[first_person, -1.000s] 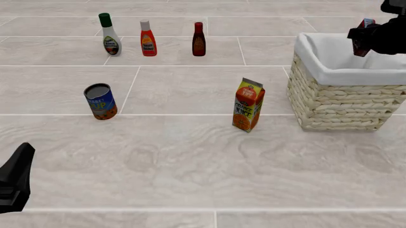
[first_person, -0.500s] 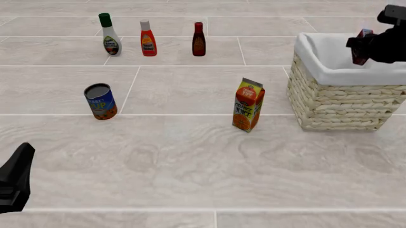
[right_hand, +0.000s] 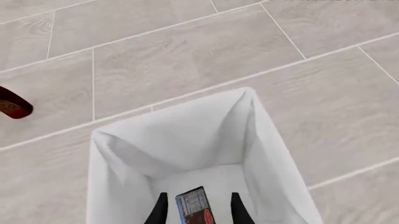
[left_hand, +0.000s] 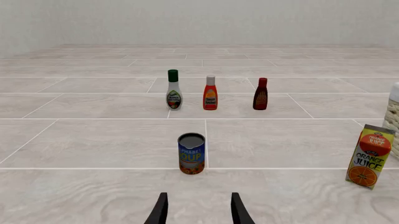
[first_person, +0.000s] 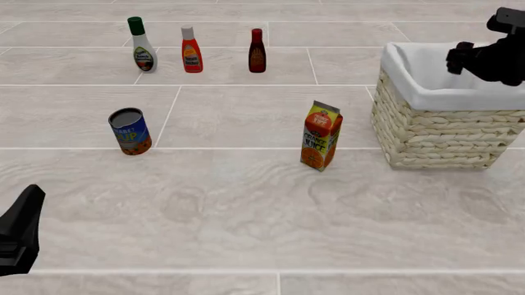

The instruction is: Pick the chocolate pudding and place it in the basket.

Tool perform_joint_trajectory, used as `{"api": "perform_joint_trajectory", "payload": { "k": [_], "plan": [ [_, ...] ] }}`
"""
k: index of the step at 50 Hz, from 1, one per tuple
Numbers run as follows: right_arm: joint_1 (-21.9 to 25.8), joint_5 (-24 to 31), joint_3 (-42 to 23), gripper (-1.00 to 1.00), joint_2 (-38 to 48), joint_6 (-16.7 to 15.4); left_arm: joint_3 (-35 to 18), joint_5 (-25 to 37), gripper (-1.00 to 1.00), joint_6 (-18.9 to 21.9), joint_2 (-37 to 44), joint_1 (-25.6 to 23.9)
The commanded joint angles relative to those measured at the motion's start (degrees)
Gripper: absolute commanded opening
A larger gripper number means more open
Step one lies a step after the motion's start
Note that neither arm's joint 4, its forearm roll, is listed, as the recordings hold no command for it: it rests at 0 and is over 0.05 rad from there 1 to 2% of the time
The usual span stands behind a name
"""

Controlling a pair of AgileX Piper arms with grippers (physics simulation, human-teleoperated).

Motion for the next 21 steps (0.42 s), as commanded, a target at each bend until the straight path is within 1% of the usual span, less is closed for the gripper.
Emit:
{"api": "perform_joint_trajectory", "payload": {
  "k": [1, 21],
  "plan": [
    [0.5, 0.1, -0.3, 1.0, -0.2, 0.5, 0.0, 0.0, 1.0, 0.0, 0.0, 0.0],
    [1.0, 0.8, -1.5, 1.0, -0.8, 1.1, 0.0, 0.0, 1.0, 0.0, 0.0, 0.0]
  ]
}}
